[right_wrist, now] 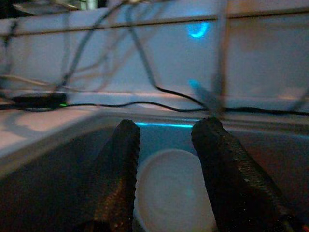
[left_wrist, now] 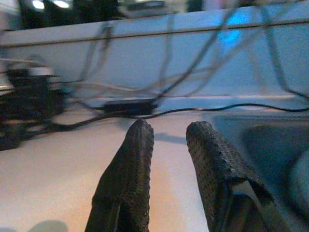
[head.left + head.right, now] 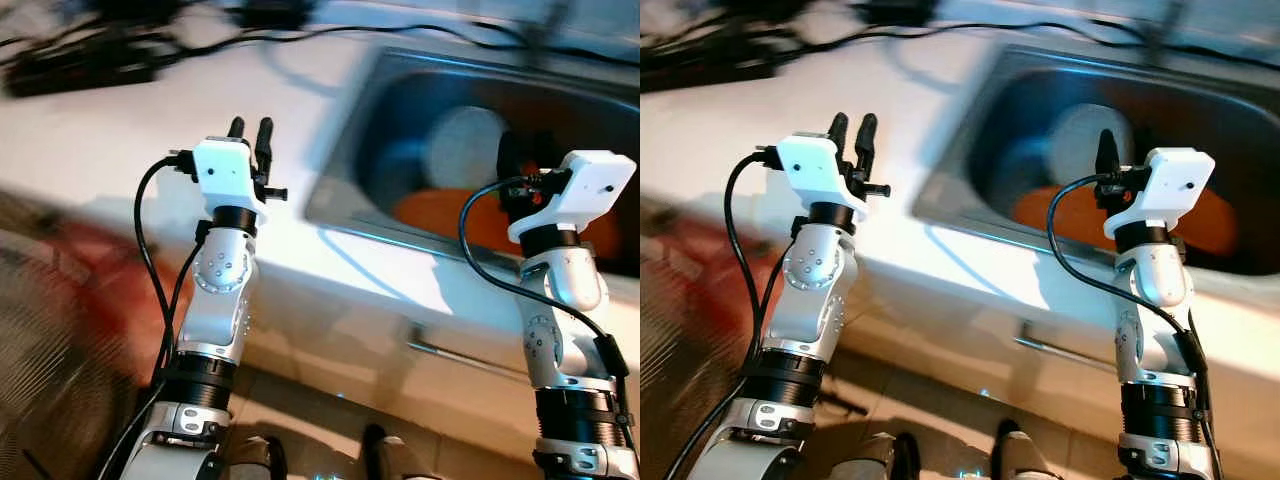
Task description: Kitchen organization
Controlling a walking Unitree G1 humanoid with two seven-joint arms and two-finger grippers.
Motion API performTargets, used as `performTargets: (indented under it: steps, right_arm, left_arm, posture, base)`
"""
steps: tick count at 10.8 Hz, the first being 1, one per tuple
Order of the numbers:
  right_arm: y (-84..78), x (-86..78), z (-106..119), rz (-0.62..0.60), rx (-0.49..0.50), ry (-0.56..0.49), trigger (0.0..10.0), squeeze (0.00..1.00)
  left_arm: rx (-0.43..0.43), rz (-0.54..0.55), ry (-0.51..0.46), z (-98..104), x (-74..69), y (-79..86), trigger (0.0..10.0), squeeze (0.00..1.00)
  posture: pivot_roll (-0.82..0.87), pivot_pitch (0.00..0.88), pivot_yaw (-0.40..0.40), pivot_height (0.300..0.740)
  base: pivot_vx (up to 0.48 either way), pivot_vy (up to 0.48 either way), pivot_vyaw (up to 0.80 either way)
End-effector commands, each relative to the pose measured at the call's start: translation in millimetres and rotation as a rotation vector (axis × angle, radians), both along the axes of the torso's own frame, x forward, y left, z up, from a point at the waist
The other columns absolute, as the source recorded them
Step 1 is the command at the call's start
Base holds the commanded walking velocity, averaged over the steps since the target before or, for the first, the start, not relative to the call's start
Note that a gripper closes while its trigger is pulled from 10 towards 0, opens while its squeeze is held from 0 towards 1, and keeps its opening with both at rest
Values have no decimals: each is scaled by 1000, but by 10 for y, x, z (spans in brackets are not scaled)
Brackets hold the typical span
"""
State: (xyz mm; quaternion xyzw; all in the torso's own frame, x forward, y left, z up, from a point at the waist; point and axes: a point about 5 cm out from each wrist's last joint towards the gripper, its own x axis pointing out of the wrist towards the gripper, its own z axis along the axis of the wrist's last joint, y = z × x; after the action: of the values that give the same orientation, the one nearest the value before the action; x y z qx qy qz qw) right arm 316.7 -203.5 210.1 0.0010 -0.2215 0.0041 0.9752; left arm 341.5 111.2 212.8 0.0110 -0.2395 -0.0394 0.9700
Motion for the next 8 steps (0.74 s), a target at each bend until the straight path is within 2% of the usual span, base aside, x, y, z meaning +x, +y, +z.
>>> performTargets:
  steps: [1,6,8]
  right_arm:
    - [-12,-17,-43,-6,10,4,10000,0]
    - [13,-12,-58,19,13,8,10000,0]
    - [16,-11,-61,22,12,13,10000,0]
  left_arm:
    - [9,4,-6,9,-27,-9,10000,0]
    - [4,8,-4,6,-41,-19,10000,0]
    - [3,9,-4,6,-43,-19,10000,0]
  posture:
    - [-33,168,44,740]
    - [-31,171,41,740]
    - [-31,171,41,740]
  base:
    - [0,0,-800]
    - [0,0,-800]
    - [0,0,-550]
